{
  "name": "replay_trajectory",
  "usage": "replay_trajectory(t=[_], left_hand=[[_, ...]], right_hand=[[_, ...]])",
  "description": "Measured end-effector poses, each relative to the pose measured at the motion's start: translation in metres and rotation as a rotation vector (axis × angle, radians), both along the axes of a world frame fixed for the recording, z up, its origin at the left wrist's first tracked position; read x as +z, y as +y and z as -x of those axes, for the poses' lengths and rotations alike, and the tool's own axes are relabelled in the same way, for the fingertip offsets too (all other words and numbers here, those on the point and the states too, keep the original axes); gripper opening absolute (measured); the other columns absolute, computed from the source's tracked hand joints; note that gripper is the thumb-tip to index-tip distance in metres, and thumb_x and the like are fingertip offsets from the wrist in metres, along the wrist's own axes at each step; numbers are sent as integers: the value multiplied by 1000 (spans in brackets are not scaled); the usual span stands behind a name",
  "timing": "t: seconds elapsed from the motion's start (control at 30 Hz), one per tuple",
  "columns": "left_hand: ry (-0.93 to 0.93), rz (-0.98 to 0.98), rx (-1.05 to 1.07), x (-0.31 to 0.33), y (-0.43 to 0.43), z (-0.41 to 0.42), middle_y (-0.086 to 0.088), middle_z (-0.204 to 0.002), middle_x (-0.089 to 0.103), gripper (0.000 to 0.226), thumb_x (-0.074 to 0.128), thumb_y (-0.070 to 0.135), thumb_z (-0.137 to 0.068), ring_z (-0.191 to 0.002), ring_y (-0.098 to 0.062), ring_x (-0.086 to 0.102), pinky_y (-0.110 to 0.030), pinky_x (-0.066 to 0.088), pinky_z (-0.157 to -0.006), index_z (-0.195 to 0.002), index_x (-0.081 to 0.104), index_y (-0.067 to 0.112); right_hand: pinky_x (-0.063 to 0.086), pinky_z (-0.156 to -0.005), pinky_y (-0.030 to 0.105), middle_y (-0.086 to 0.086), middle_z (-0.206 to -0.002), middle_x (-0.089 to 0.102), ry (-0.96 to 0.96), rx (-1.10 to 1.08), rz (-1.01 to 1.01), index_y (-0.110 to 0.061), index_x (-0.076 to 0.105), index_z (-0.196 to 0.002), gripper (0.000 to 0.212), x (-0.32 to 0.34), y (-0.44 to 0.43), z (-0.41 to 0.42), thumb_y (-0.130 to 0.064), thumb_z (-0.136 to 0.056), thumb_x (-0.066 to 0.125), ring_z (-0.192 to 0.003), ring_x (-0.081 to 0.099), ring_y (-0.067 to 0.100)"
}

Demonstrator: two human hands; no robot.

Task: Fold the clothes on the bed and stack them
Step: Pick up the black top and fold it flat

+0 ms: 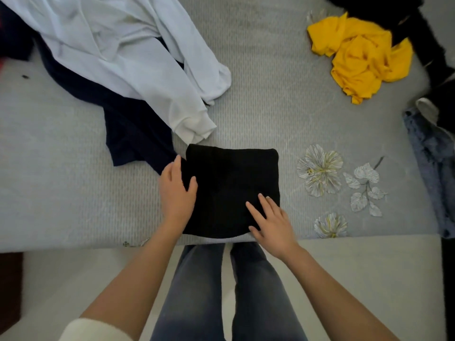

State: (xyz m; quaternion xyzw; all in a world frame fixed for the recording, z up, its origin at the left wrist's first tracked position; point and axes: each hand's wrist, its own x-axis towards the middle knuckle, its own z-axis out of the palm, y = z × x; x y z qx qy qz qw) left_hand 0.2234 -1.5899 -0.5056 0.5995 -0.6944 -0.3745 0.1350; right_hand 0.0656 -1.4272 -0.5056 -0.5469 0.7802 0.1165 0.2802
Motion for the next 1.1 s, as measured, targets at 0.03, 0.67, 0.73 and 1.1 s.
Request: replay_trajectory(t=[0.03,0.67,0.73,1.1], left_hand=[[-100,232,-193,2,7,-1,-18,-129,51,48,48,22,-90,-118,-30,48,-39,41,-98,-135,40,9],[-291,205,-962,-59,25,-33,-17,-117,63,88,87,13,-44,-111,-28,45,-45,51,-83,-122,44,14],[-198,98,-871,-50,18,-29,-18,-107,65,76,87,8,-51,-101,-32,58,-43,53,-78,-116,48,11],[244,-164,-508,93,-29,40,40,-92,57,56,67,18,-73,-86,18,55,-1,43,-74,-100,48,64]], right_hand=[[56,-76,43,15,-126,59,-3,23,-38,-24,46,-128,60,-6,0,-1,-44,-73,60,-110,61,33],[54,-81,40,18,-121,62,-3,159,282,-14,43,-122,93,-41,14,44,0,-41,86,-119,46,31],[57,-70,36,16,-109,67,-97,75,354,-13,46,-112,85,-33,10,52,0,-39,87,-110,55,27],[36,-79,-1,-32,-90,60,-419,-707,556,-33,56,-96,29,125,5,87,-20,-71,59,-89,51,-18]])
